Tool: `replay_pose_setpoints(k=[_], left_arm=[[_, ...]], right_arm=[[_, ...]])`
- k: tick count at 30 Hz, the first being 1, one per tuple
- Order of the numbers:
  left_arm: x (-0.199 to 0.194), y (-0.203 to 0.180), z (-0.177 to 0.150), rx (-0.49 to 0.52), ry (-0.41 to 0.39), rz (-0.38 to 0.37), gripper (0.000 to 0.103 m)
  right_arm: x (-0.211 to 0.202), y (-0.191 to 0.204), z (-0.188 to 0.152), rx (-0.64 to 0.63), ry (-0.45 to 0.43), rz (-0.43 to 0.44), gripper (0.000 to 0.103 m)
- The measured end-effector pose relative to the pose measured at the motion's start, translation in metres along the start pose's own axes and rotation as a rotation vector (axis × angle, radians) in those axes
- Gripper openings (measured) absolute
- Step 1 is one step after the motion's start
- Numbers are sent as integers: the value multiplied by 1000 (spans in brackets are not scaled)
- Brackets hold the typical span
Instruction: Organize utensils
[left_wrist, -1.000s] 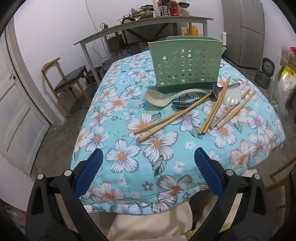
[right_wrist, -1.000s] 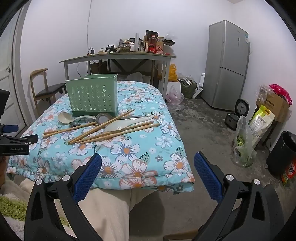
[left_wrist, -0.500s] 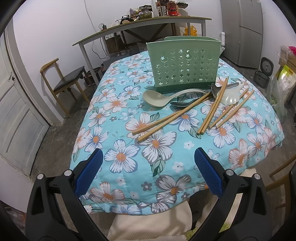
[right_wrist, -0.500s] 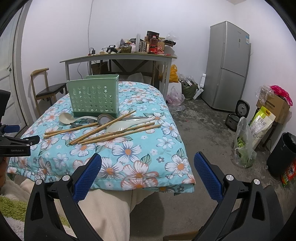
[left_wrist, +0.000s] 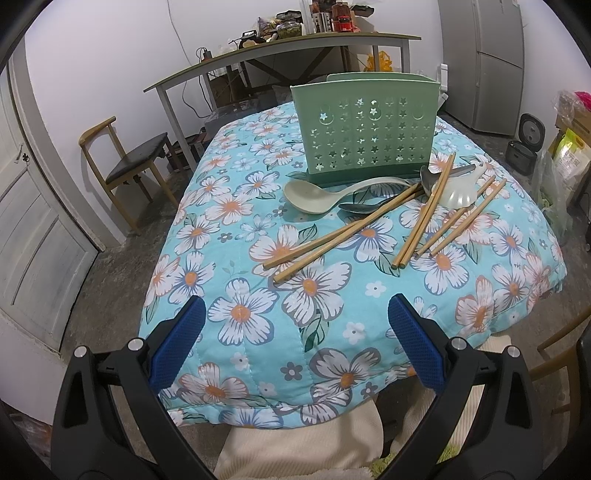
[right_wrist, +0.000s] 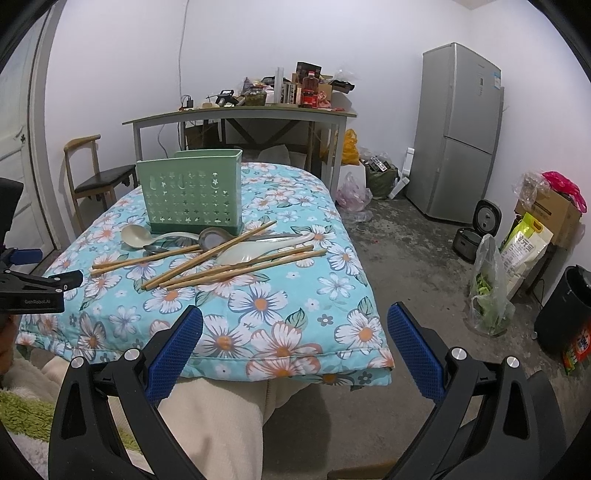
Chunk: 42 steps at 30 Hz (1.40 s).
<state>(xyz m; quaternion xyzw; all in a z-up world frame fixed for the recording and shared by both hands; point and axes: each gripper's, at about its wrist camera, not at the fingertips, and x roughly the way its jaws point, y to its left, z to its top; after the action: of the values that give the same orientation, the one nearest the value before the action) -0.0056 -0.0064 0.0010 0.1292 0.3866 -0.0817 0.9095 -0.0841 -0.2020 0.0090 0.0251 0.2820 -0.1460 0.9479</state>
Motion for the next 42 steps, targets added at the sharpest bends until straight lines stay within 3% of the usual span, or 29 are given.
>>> replay_pose_setpoints(k=[42], left_arm=[[1, -1, -1, 2, 4, -1, 96]], right_arm=[[2, 5, 2, -6, 2, 11, 98]])
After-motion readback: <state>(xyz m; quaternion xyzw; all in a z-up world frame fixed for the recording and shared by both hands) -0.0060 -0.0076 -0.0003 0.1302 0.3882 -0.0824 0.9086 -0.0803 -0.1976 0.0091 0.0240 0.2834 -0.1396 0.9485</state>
